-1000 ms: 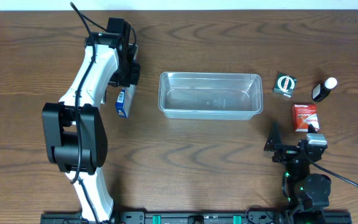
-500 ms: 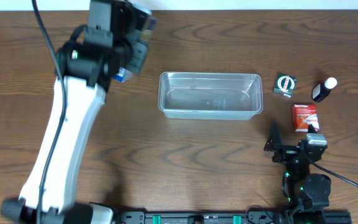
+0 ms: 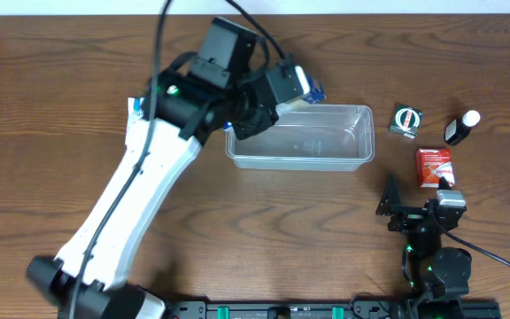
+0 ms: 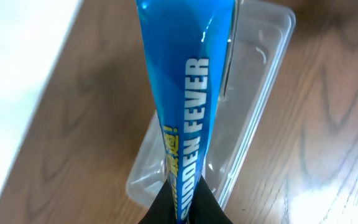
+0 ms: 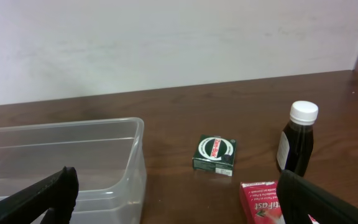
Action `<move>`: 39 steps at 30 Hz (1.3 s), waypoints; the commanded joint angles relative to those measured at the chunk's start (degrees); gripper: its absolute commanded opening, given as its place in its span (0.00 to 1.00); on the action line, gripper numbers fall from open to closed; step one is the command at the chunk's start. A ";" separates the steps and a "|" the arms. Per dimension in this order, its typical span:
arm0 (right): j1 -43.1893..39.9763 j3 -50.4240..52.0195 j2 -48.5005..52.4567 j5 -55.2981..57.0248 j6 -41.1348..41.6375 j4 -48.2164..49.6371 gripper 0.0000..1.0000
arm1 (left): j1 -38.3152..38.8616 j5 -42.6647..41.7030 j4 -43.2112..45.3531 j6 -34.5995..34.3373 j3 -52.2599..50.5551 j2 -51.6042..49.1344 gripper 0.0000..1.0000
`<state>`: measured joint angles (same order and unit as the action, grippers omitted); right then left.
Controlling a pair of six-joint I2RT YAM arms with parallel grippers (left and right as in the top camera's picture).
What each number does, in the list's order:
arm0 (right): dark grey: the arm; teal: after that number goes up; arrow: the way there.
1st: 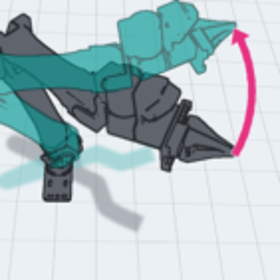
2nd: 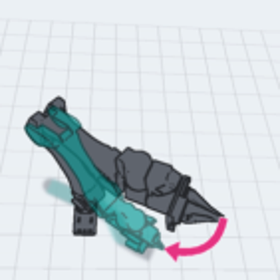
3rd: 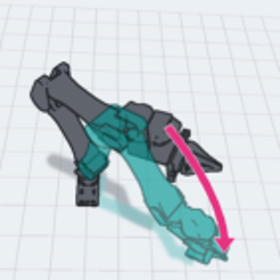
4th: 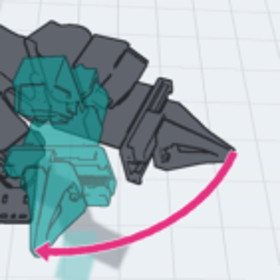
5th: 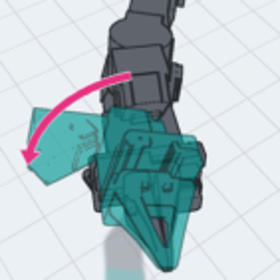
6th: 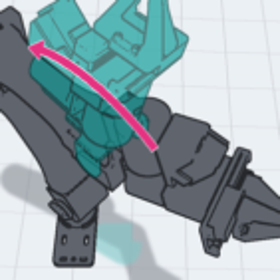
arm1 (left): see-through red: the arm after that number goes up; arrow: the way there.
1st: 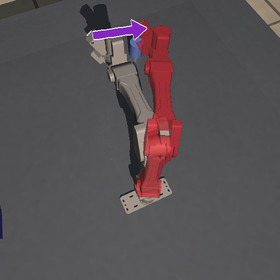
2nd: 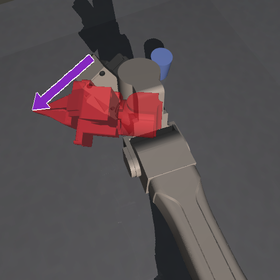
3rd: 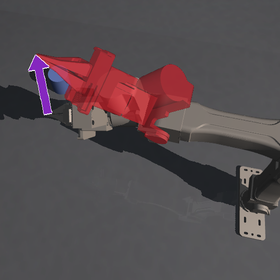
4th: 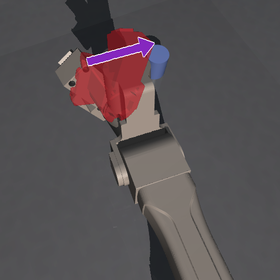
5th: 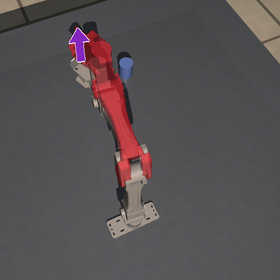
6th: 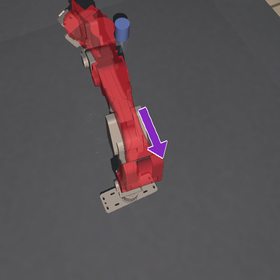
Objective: Pack container
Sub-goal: 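Lift the blue box with left gripper and carry it over the container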
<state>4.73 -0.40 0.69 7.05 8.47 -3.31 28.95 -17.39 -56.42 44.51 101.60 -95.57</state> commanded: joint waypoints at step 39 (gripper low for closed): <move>-0.70 0.09 -0.37 -0.20 -0.61 -0.22 0.99 | 0.07 2.49 4.50 16.33 -0.50 -17.29 0.06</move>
<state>4.73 -0.40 0.67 7.05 8.49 -3.31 28.99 -15.86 -52.05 60.07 100.95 -112.53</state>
